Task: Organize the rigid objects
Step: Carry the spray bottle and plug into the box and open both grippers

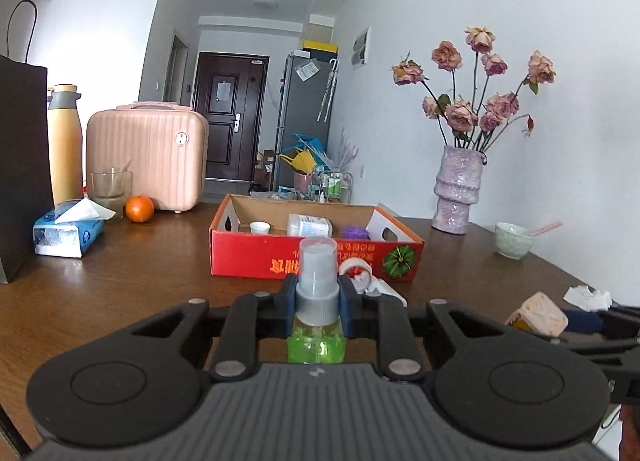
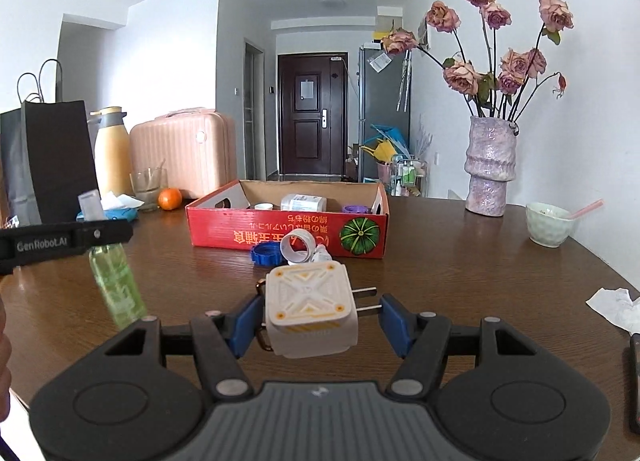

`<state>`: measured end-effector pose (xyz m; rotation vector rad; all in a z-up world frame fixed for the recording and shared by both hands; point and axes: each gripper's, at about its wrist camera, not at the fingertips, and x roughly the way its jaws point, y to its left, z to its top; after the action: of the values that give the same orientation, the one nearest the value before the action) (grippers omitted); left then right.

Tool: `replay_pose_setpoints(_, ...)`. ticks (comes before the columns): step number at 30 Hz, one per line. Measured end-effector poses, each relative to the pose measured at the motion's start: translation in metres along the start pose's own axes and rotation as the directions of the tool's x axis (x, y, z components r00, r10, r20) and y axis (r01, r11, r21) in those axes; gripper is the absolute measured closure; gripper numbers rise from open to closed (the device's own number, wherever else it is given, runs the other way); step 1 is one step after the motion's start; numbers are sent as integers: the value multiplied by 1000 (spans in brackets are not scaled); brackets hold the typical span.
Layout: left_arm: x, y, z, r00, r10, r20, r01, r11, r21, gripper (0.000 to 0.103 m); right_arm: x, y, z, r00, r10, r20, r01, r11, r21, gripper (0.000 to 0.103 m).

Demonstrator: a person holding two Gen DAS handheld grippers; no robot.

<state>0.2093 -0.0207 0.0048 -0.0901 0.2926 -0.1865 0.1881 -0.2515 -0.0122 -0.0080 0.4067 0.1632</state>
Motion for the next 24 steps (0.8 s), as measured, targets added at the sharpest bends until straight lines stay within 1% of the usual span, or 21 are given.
replay_pose_setpoints(5,27,10,29,999,27,45,-28,999,23,82,26,-8,16,1000,-6,7,6,1000,4,40)
replay_pose_setpoints(9,65,25,65,997,4,71,-6,999,39,82,58,-19,48,1000,10,30,-10,1000,-23,40)
replay_pose_setpoints(12,100,34,83,998,10,63,-13,998,56,82,91,-30,75,999,36,22,-36,999,-17,40)
replay_pose_setpoints(15,138,43,100,999,19,36,-22,998,66,82,131,-41,103,998,61,8,-61,998,-16,40)
replay_pose_setpoints(18,182,53,116,1000,26,-16,-24,996,86,82,180,-49,125,998,58,-16,-58,998,-17,39)
replay_pose_setpoints(20,213,56,122,998,43,-49,-36,990,137,82,218,-54,135,996,63,-64,-63,998,-3,39)
replay_pose_setpoints(22,245,62,126,993,67,-97,-52,988,147,82,258,-57,142,990,64,-124,-64,998,2,39)
replay_pose_setpoints(24,278,68,129,987,66,-147,-41,986,163,82,295,-58,149,981,60,-182,-59,998,12,39)
